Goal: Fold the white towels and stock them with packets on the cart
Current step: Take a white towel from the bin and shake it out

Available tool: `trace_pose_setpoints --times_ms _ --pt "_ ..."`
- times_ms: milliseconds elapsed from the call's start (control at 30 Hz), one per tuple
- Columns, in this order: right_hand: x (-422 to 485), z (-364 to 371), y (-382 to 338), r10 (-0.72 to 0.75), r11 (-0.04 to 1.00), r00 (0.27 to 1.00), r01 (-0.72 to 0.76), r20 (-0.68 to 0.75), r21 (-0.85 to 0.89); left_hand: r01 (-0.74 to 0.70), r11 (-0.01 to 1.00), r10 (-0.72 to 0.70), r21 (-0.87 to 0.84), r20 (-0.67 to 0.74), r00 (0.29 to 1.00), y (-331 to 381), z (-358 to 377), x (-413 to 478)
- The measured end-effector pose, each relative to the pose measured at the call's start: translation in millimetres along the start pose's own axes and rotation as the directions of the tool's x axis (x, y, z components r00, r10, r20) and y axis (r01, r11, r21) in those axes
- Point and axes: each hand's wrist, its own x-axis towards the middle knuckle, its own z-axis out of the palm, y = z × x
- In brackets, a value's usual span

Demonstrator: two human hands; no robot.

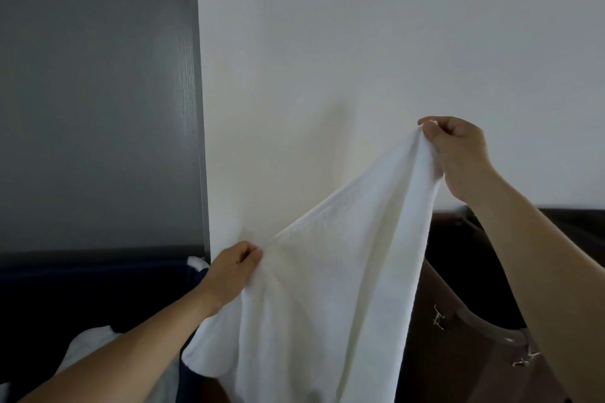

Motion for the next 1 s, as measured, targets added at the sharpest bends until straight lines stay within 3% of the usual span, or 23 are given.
trace_pose_setpoints --times_ms 67,133,233,333,433,533,667,767,867,1000 --pt "-8 1 6 -0.01 0.994 0.998 0.017 0.065 -0.104 -0.024 1.0 0.023 -0.016 -0.043 0.999 22 -1 4" --pt "-22 9 15 0.013 0.97 0.966 0.051 0.258 -0.239 -0.089 0.996 0.089 0.004 -0.015 0.996 55 0 7" --pt "-54 33 25 0.076 0.899 0.83 0.183 0.553 -0.398 -0.236 0.96 0.227 0.15 0.072 0.971 101 13 13" --pt "-85 58 36 0.142 0.869 0.726 0.234 0.673 -0.436 -0.384 0.895 0.356 0.226 0.157 0.921 126 28 16" --pt "-97 63 47 0.211 0.889 0.745 0.123 0.633 -0.442 -0.43 0.877 0.395 0.213 0.19 0.899 127 33 17" --pt "-101 59 52 0.234 0.88 0.746 0.109 0.623 -0.462 -0.43 0.879 0.375 0.207 0.258 0.891 118 35 12" --pt "-85 52 36 0.069 0.874 0.843 0.207 0.533 -0.44 -0.362 0.913 0.31 0.186 0.258 0.915 100 30 8" --pt "-65 46 23 -0.047 0.855 0.903 0.258 0.427 -0.45 -0.308 0.948 0.28 0.08 0.252 0.926 87 17 8" --pt "-45 39 16 -0.088 0.853 0.95 0.227 0.298 -0.471 -0.265 0.963 0.247 0.045 0.235 0.94 75 3 10" --pt "-24 25 16 -0.047 0.882 0.992 0.096 0.117 -0.462 -0.201 0.97 0.162 0.14 0.247 0.955 48 -12 11"
